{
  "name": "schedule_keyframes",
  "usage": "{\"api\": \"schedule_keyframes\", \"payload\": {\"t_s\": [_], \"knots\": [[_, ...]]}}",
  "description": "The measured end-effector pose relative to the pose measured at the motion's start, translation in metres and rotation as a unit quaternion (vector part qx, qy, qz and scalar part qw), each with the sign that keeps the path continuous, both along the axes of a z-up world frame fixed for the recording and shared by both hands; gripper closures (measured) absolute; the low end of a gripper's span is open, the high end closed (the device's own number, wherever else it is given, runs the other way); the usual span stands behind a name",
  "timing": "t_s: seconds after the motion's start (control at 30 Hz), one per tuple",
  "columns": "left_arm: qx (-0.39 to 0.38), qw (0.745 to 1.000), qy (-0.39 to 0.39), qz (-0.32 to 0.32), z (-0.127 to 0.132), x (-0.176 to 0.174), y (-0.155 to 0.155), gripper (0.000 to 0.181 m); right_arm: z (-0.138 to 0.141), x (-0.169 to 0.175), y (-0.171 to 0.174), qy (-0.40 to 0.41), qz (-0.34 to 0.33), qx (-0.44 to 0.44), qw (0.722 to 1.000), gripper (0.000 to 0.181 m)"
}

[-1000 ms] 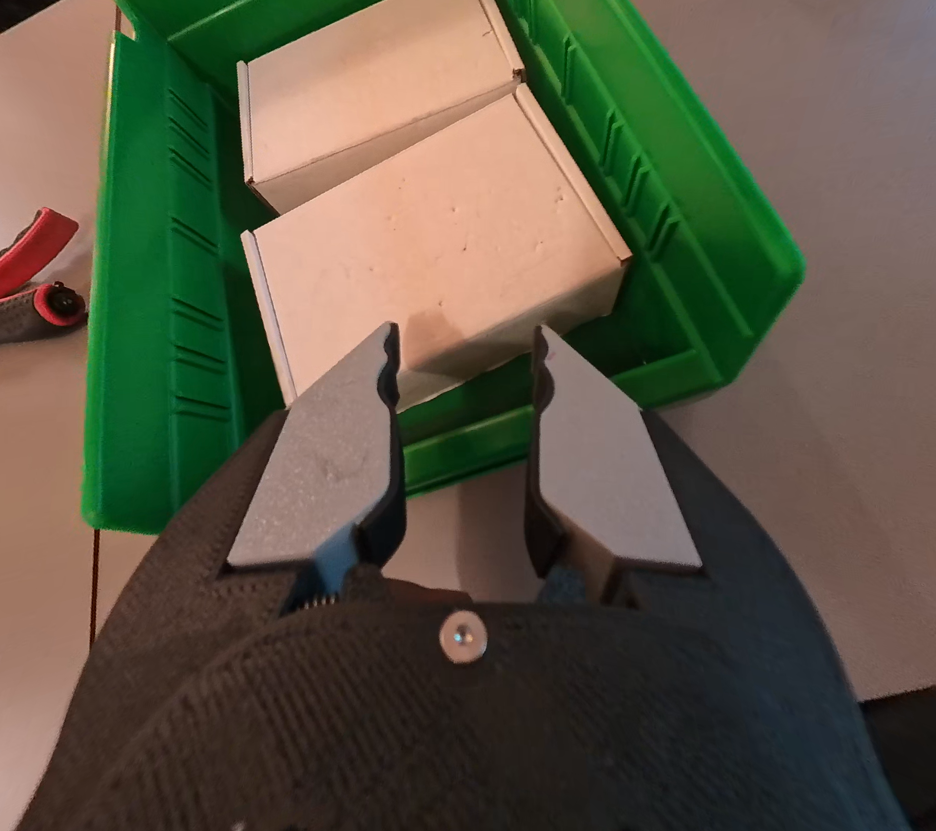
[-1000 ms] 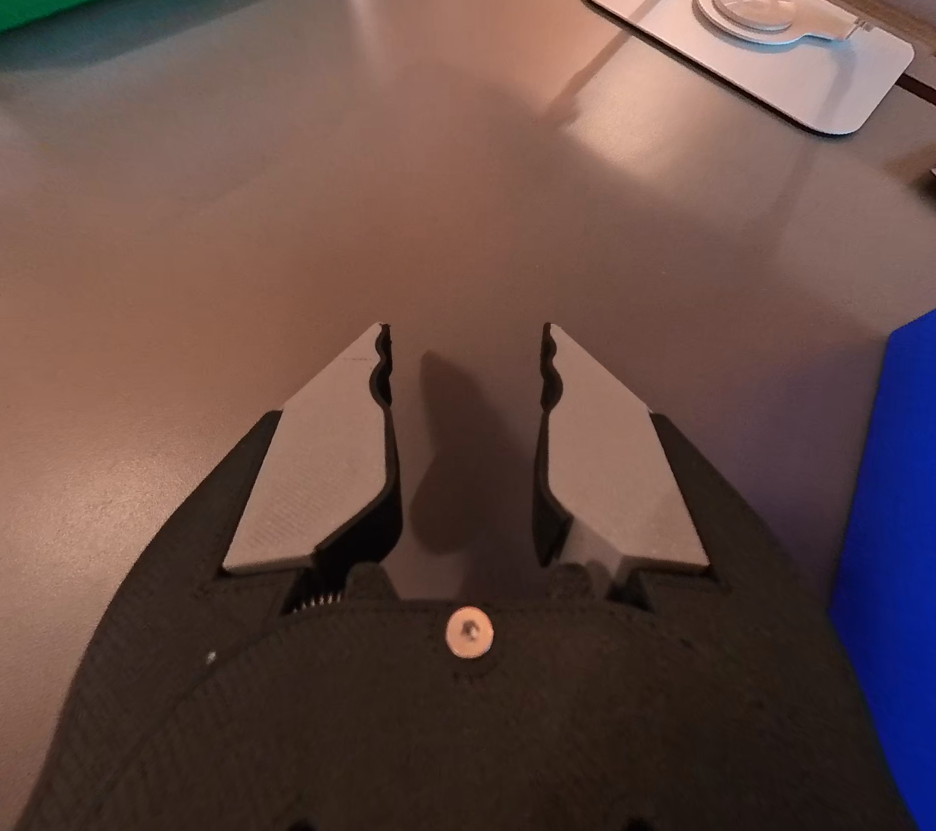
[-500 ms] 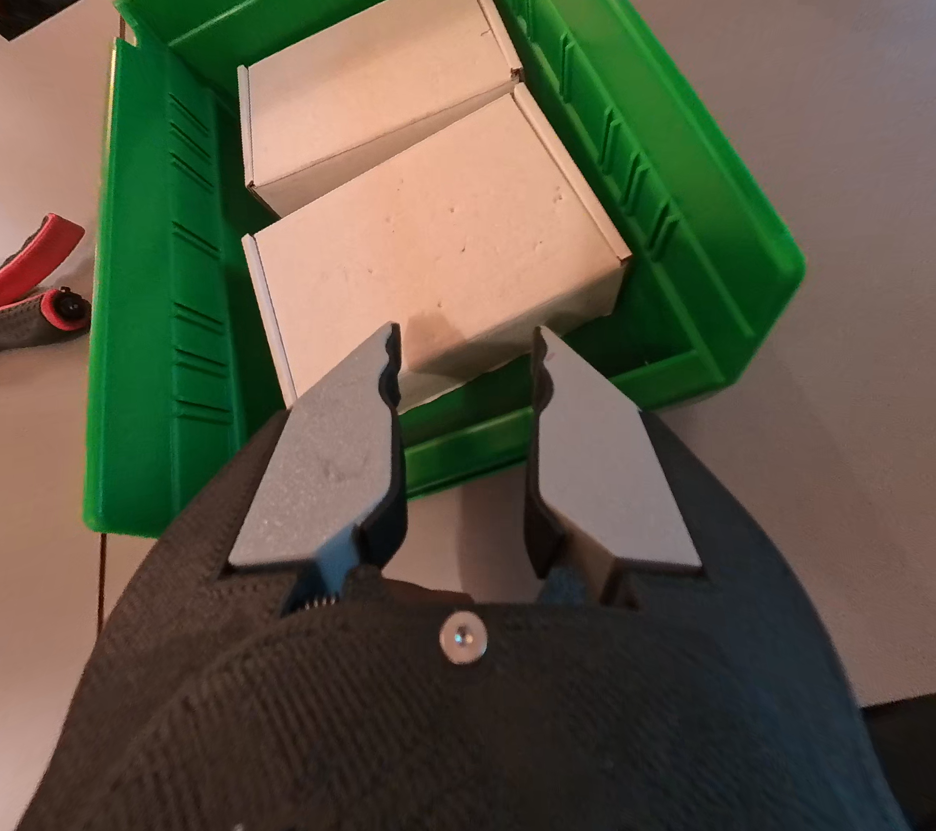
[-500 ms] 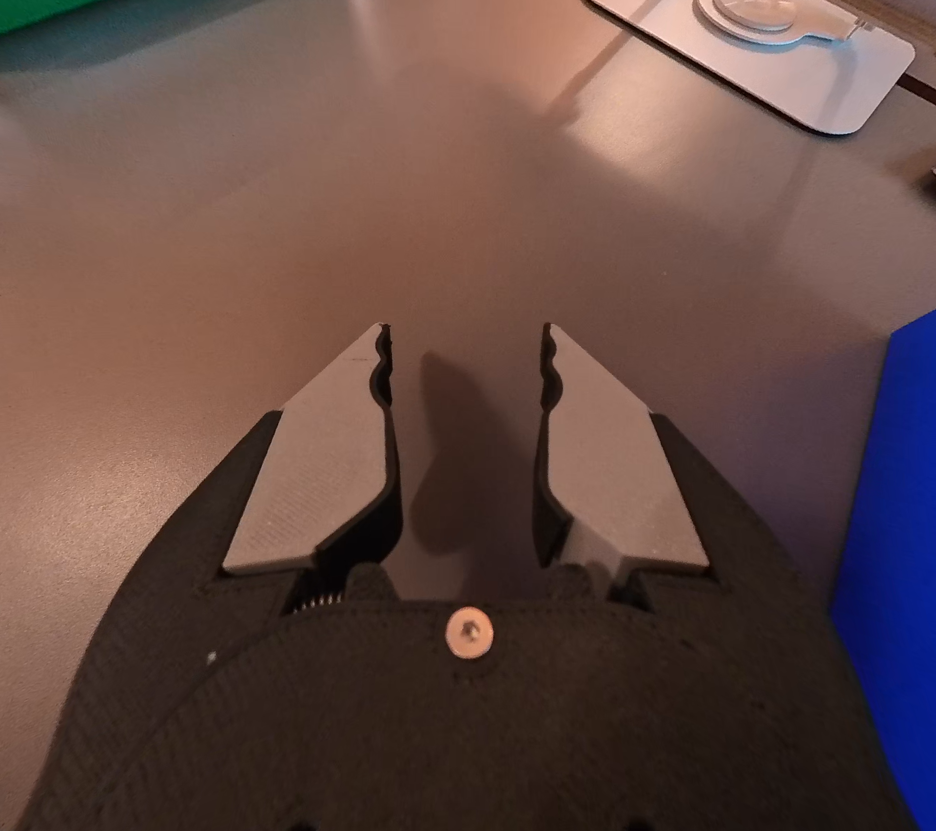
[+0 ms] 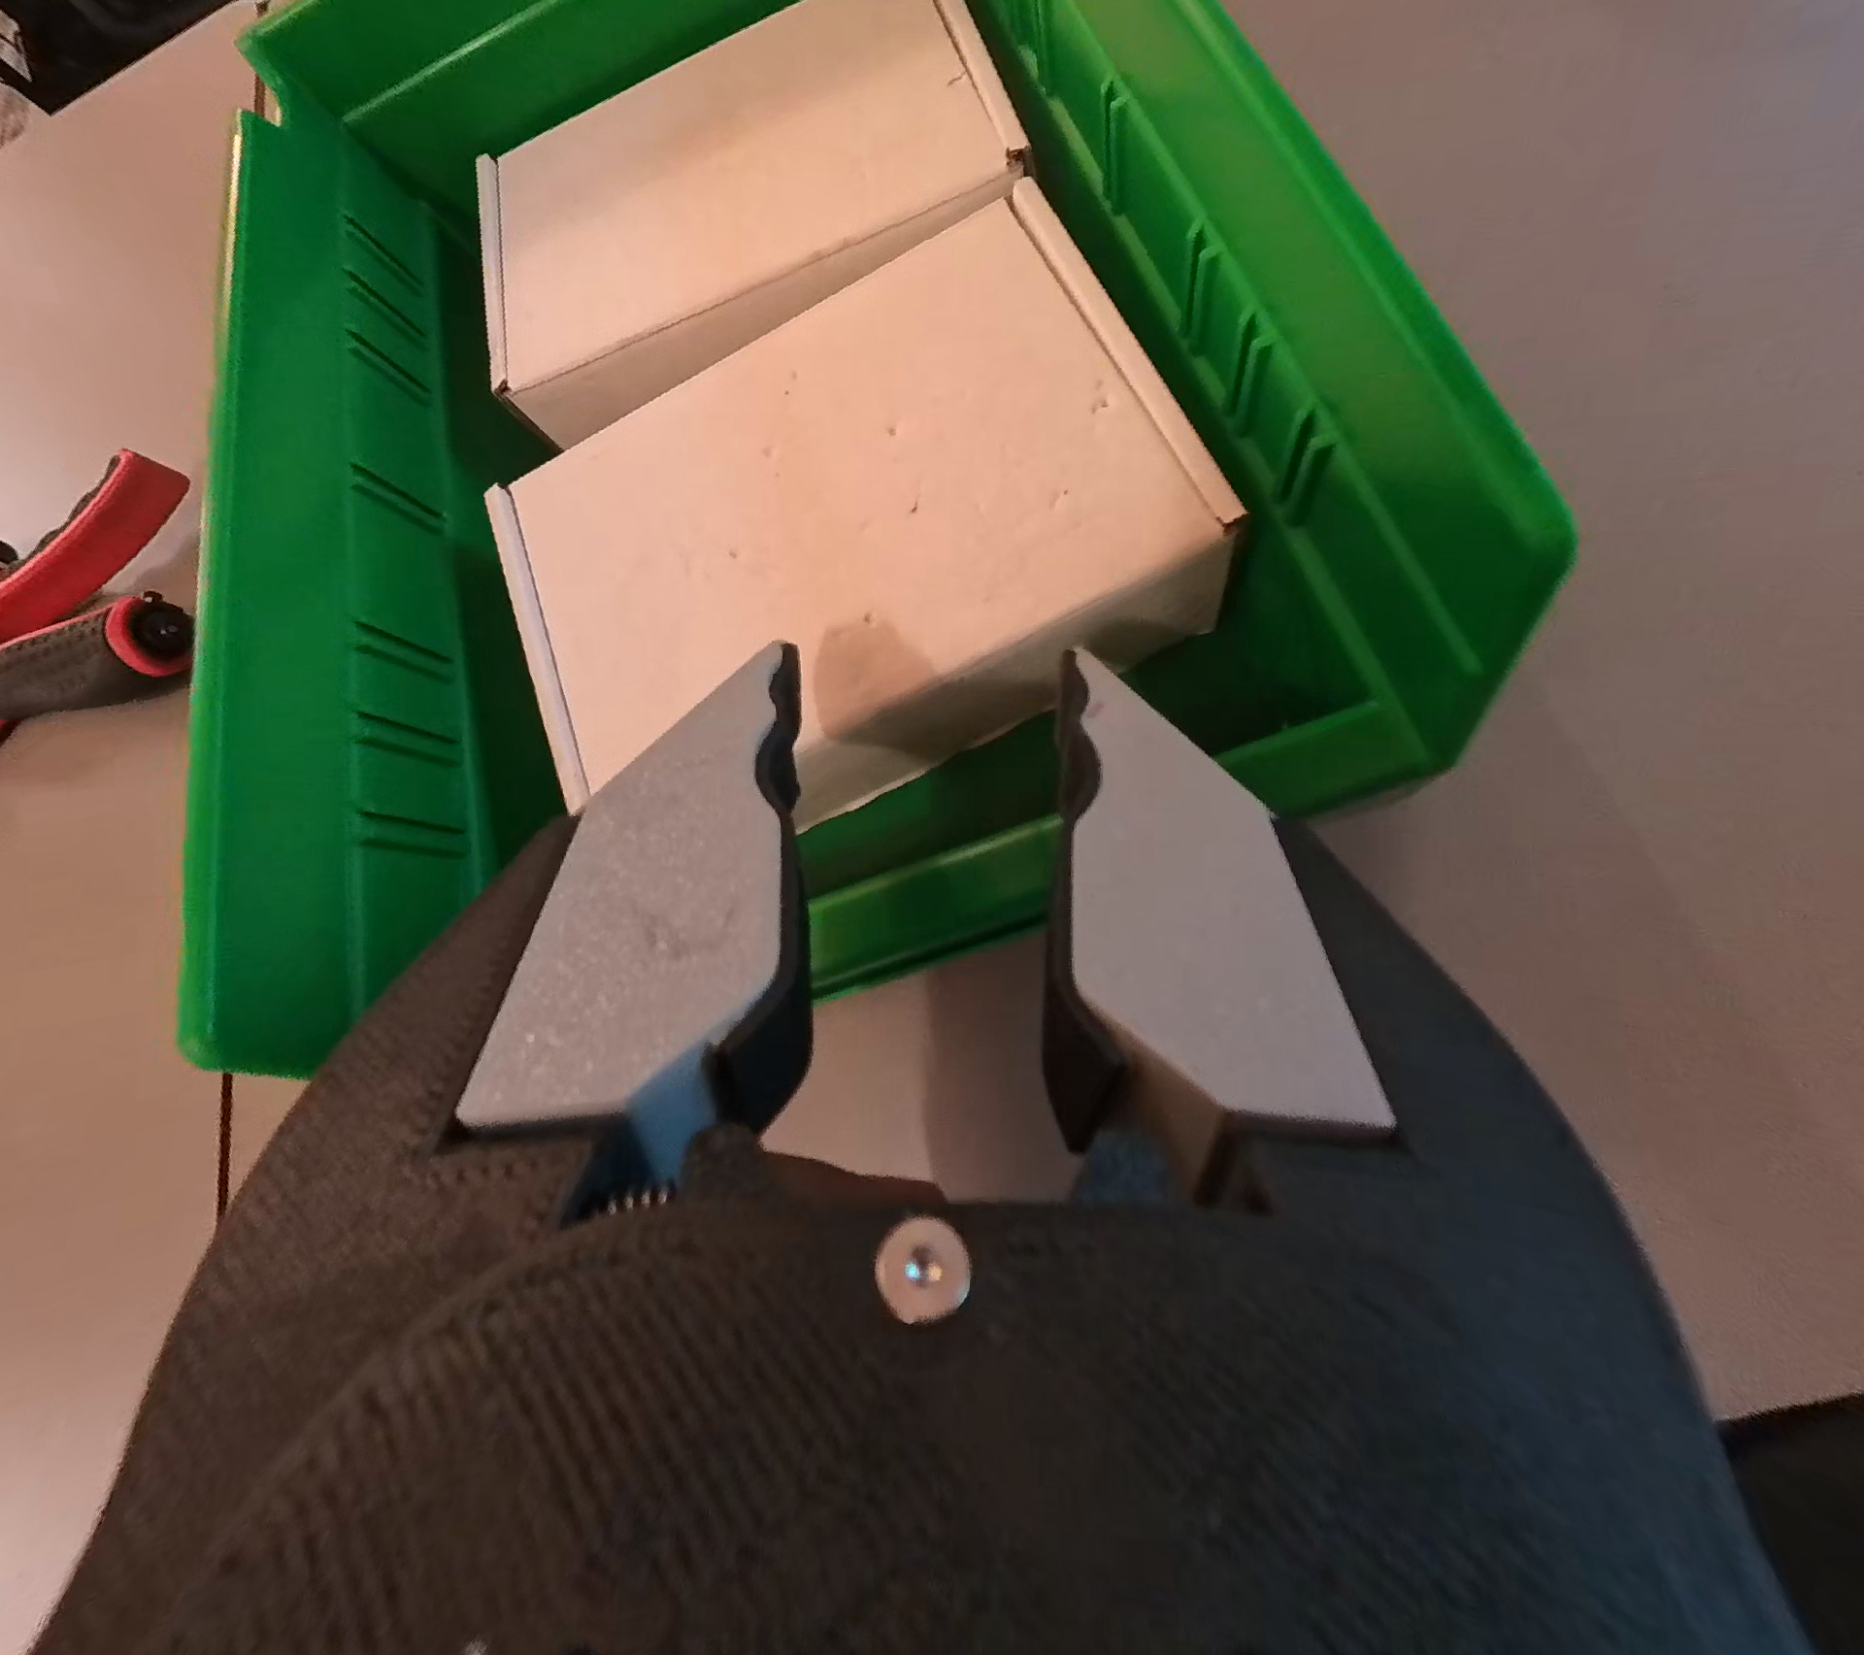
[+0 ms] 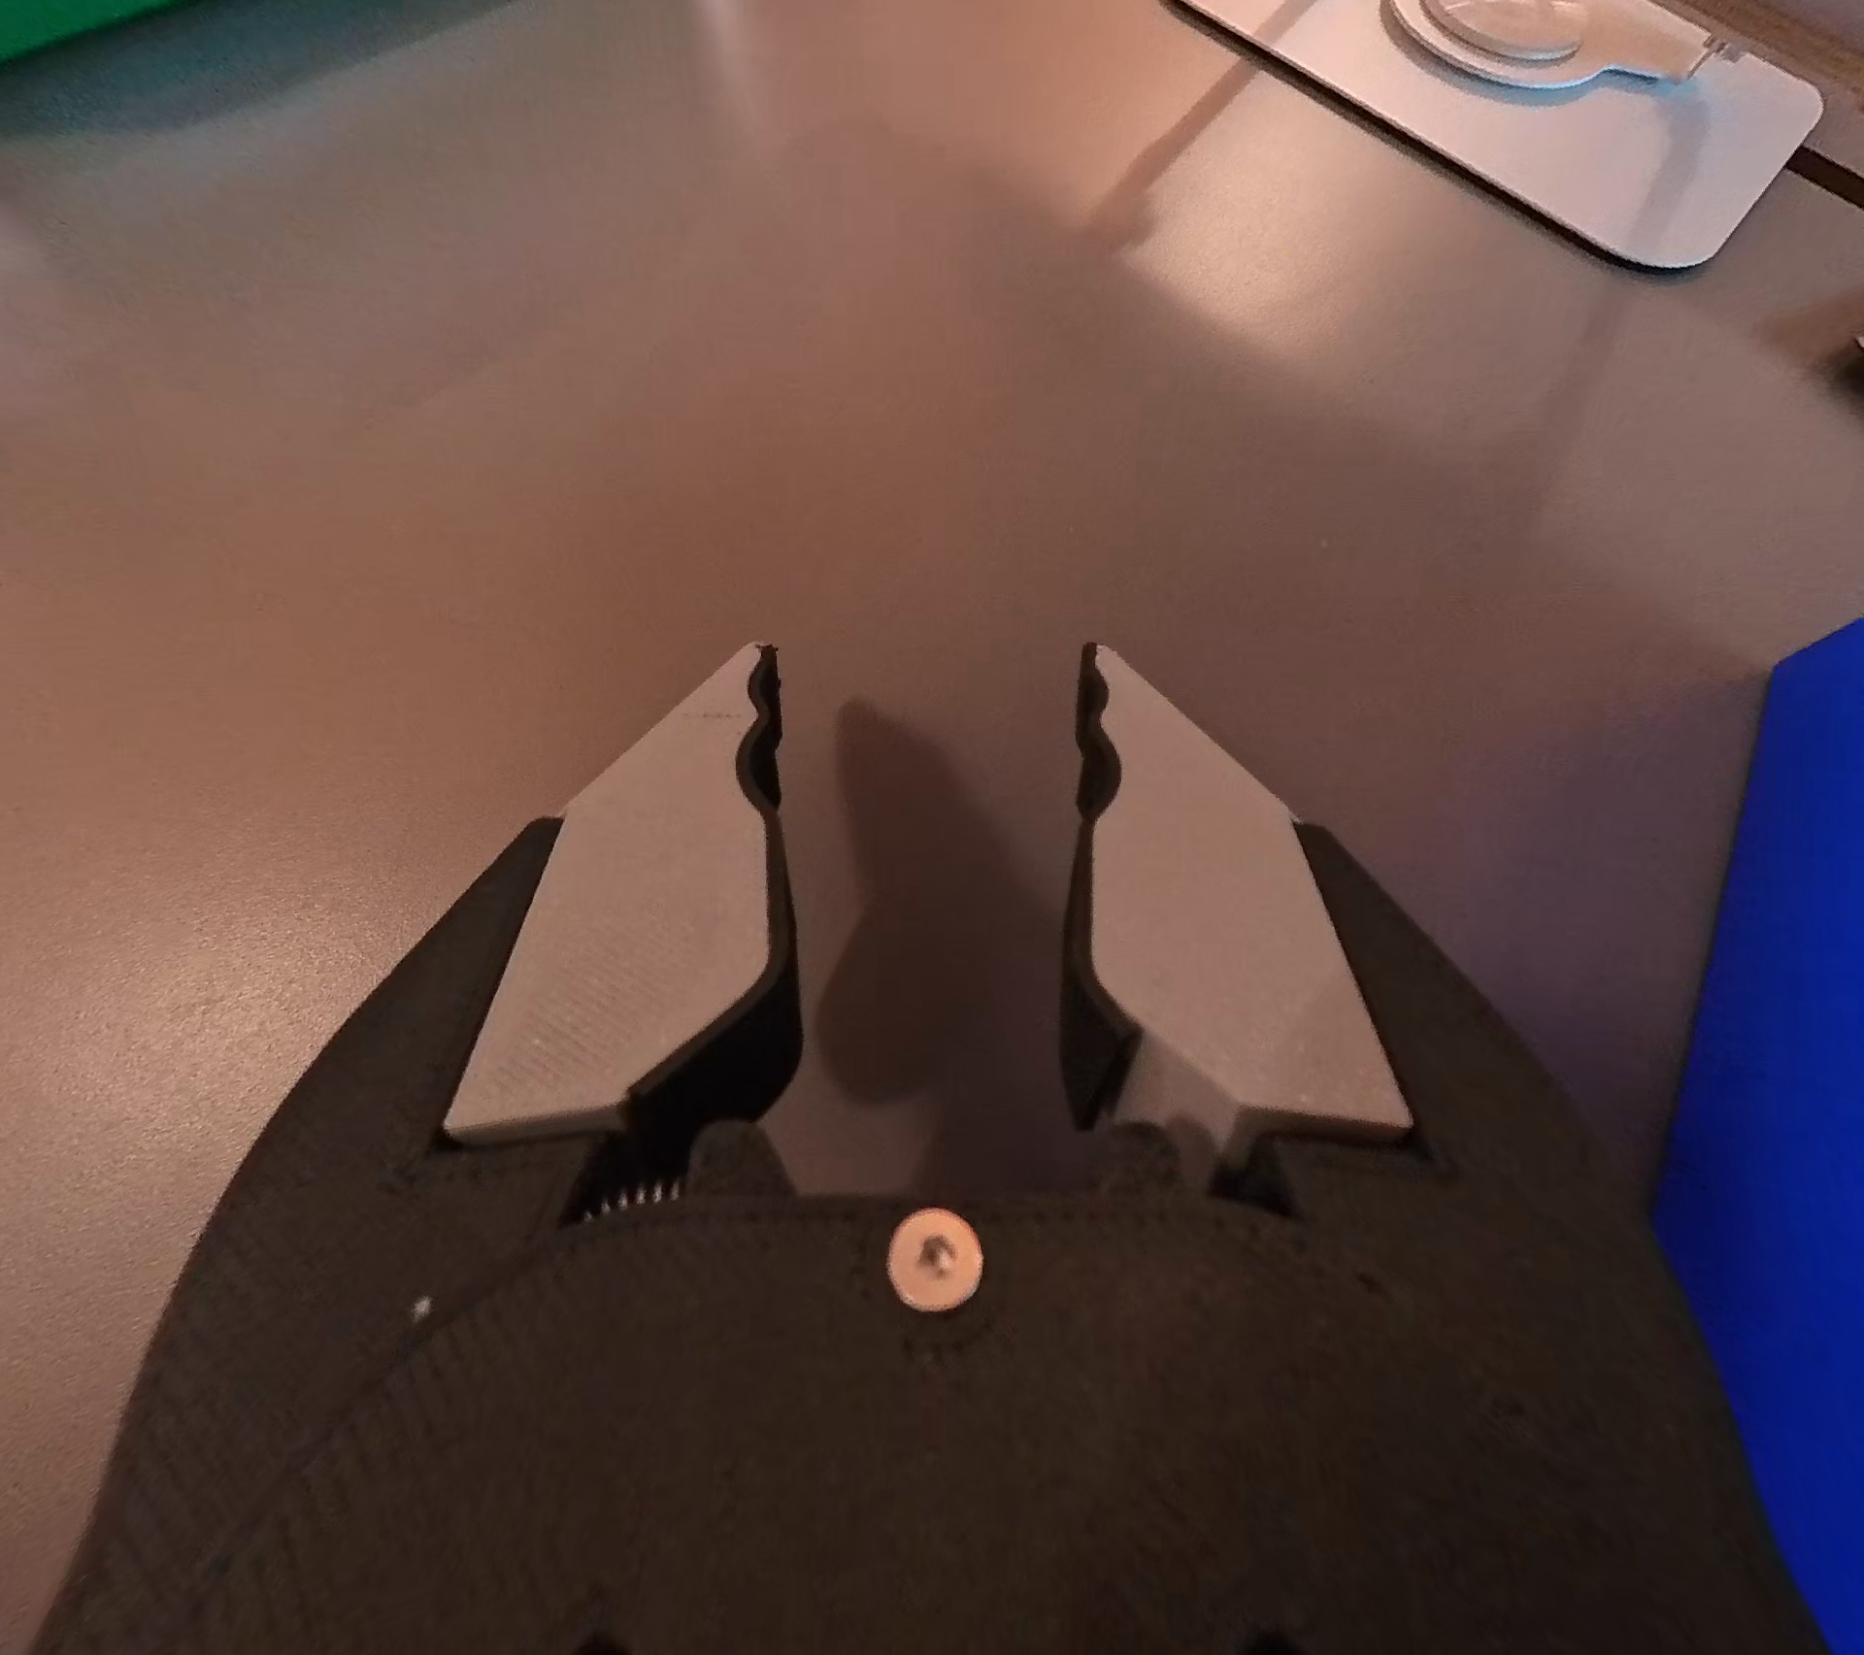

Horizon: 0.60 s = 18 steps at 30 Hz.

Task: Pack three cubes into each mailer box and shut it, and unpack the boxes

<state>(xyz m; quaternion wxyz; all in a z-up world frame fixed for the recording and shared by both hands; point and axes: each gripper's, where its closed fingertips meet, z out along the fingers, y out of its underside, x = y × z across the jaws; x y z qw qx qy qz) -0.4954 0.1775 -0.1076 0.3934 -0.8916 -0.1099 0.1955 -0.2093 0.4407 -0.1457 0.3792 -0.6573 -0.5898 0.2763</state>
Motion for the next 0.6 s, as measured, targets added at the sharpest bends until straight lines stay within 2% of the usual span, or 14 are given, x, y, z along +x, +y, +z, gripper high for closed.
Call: {"api": "schedule_keyframes", "payload": {"t_s": [0.1,0.2,0.3,0.4,0.5,0.6], "knots": [[0.006,1.0,0.009,0.01,0.004,-0.004,-0.002,0.131,0.0,0.0,0.0,0.0,0.0,0.0,1.0,0.124],[0.027,0.998,0.03,0.045,0.02,-0.017,-0.014,0.124,0.0,0.0,0.0,0.001,0.0,0.0,1.0,0.124],[0.056,0.996,0.025,0.062,0.036,-0.024,-0.029,0.11,0.001,0.0,0.001,0.002,-0.002,0.0,1.0,0.124],[0.054,0.996,0.027,0.071,0.038,-0.027,-0.039,0.09,0.001,0.0,0.001,0.003,-0.002,0.001,1.0,0.124],[0.047,0.998,0.008,0.034,0.033,-0.017,-0.028,0.089,0.001,0.0,0.001,0.004,-0.002,0.001,1.0,0.125],[-0.017,0.998,0.036,-0.058,0.024,-0.002,-0.011,0.091,0.002,0.0,0.0,0.006,-0.001,-0.001,1.0,0.125]]}}
